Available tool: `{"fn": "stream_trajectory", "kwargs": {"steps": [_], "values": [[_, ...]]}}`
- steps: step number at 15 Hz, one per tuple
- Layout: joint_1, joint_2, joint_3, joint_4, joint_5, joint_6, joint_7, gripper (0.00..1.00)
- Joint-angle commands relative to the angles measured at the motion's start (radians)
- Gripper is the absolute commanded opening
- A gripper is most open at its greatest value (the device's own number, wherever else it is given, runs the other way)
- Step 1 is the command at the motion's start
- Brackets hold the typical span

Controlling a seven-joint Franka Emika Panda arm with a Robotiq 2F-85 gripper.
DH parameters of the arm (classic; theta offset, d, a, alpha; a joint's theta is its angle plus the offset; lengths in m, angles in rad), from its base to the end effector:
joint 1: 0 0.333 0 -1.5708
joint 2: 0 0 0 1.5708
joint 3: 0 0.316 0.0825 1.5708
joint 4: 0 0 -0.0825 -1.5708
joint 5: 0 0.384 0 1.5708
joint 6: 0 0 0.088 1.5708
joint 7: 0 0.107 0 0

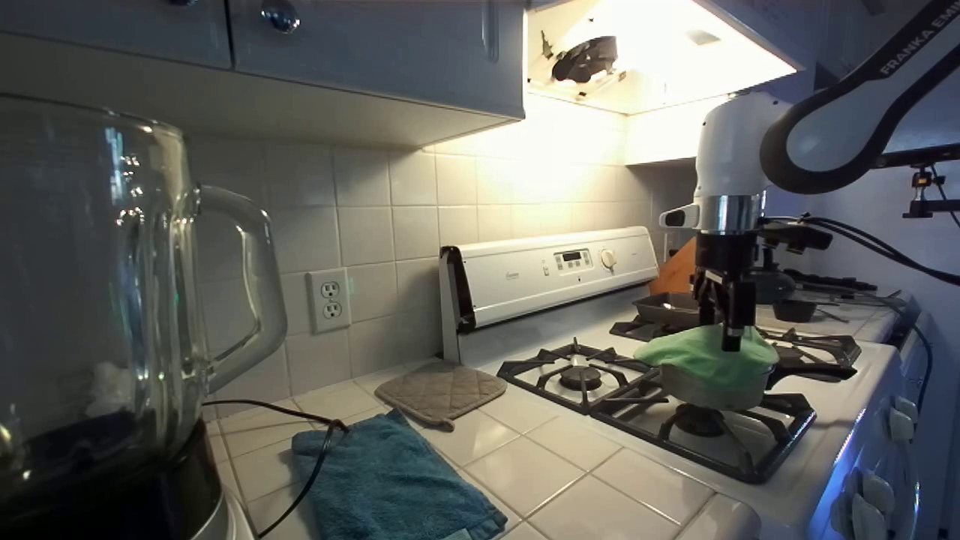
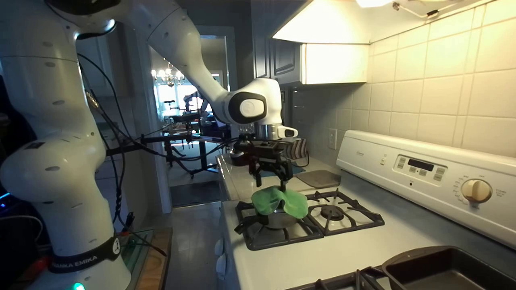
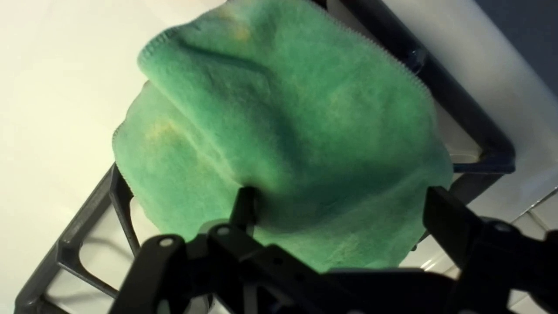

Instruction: Remove the lid and green towel from the top of the saucepan on the stove.

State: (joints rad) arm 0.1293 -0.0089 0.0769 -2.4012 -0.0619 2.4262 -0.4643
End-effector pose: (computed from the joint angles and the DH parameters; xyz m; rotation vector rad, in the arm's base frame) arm 0.4828 0.1007 0.3208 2.8987 1.0854 0.0436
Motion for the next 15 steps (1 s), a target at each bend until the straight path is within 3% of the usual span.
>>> {"fn": "stream_trajectory", "kwargs": {"steps": [1, 7, 8, 9, 11, 15], "values": [[-0.015, 0.024, 0.004, 0.017, -0.021, 0.027, 0.01, 1.0], [-0.032, 0.026, 0.0, 0.019, -0.076, 0.04, 0.04, 1.0], [-0.035, 0.027, 0.0, 0.02, -0.087, 0.041, 0.046, 0.94], [-0.037, 0.027, -0.001, 0.02, -0.095, 0.043, 0.05, 0.72], [-0.04, 0.029, 0.0, 0.022, -0.106, 0.044, 0.056, 0.67], [-0.042, 0.035, 0.0, 0.026, -0.114, 0.047, 0.063, 0.38]]}}
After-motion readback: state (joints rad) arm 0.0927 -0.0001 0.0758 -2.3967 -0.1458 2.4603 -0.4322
